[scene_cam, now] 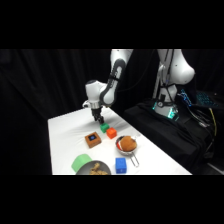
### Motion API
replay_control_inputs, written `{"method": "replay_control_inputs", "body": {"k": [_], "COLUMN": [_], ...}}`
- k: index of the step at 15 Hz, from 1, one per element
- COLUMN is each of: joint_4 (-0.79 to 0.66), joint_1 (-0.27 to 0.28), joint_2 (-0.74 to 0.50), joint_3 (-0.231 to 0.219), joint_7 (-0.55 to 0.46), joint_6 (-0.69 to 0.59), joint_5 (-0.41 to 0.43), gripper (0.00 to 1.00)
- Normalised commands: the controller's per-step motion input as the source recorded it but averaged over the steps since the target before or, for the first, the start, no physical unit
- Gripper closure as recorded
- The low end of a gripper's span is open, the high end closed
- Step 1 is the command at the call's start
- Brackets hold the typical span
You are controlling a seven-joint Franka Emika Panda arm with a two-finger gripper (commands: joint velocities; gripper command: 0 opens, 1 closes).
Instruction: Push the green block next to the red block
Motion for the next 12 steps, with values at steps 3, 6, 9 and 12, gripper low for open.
{"method": "replay_control_inputs", "body": {"k": [3,6,9,12], "joint_4": [-0.37,-0.31,-0.22,-0.14], "joint_1": [0.285,0.237,0.162,0.091], "joint_2": [-0.27,-0.26,-0.22,-0.26], "joint_3": [-0.107,-0.103,-0.108,-0.117], "joint_7": [0.31,0.26,0.20,0.14], "joint_6": [0.14,0.09,0.03,-0.05], "joint_5": [-0.215,-0.186,-0.164,-0.152], "gripper": [0.00,0.00,0.00,0.00]}}
